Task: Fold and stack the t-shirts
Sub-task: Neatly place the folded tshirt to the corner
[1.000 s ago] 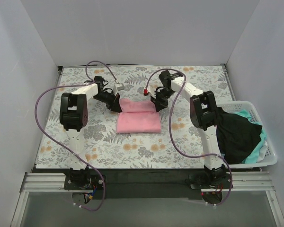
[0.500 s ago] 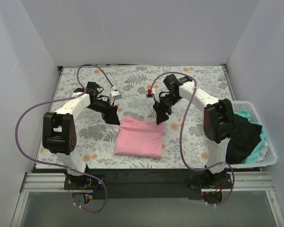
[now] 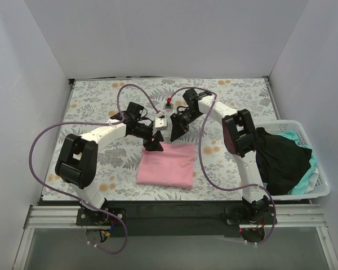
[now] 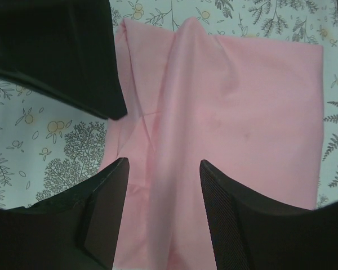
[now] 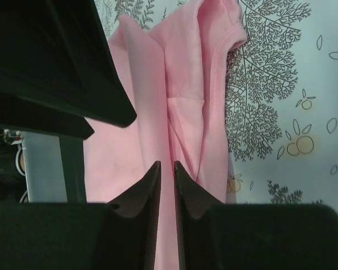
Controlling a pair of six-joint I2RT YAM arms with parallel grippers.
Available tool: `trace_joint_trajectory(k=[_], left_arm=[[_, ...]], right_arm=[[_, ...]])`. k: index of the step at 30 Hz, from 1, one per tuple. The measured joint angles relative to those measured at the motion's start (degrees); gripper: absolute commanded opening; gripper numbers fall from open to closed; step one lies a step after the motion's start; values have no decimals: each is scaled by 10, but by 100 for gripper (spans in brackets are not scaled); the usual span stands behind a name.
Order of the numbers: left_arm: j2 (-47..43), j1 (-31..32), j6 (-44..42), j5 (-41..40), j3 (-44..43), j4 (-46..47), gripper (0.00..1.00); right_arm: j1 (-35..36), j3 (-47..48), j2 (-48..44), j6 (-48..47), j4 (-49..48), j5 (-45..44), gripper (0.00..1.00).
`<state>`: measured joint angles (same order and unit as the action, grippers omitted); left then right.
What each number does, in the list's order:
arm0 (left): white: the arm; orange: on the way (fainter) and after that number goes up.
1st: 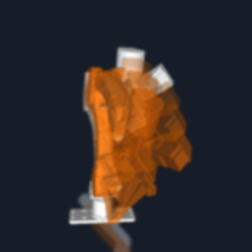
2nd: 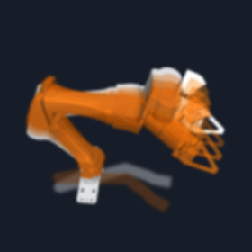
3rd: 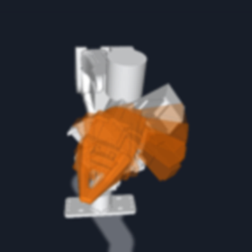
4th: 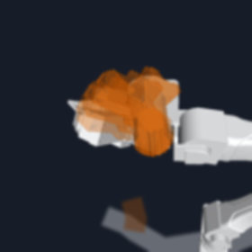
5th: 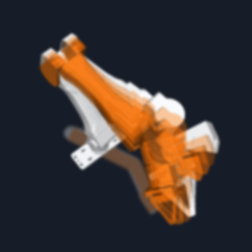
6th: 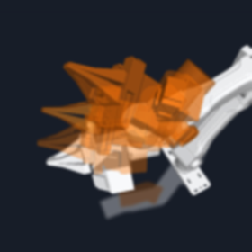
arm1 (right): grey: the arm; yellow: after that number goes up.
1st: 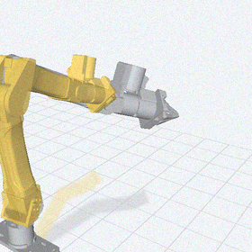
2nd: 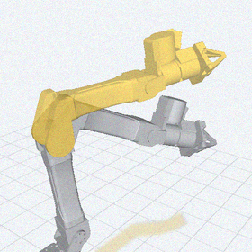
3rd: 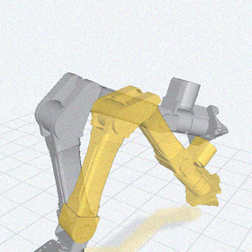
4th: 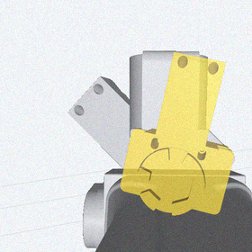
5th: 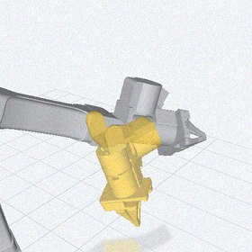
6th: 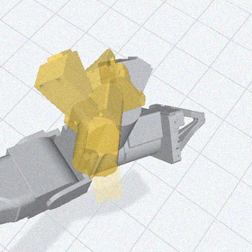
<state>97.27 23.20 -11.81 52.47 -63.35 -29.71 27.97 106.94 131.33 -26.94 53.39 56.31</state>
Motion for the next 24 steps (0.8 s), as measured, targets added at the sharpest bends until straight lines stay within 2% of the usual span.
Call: trace_joint_trajectory(k=[13, 16, 17, 20, 24], left_arm=[[52, 44, -7, -20, 7, 49, 51], [58, 50, -9, -23, 14, 49, 44], [60, 52, -11, -24, 15, 48, 36], [66, 53, -13, -29, 17, 47, 26], [66, 53, -20, -34, 18, 45, 0]], right_arm=[[14, 21, 77, 39, -44, 34, 20], [18, 20, 94, 38, -46, 34, 20], [20, 20, 99, 37, -46, 34, 20], [23, 19, 103, 35, -45, 43, 20], [23, 7, 103, 27, -51, 54, 20]])
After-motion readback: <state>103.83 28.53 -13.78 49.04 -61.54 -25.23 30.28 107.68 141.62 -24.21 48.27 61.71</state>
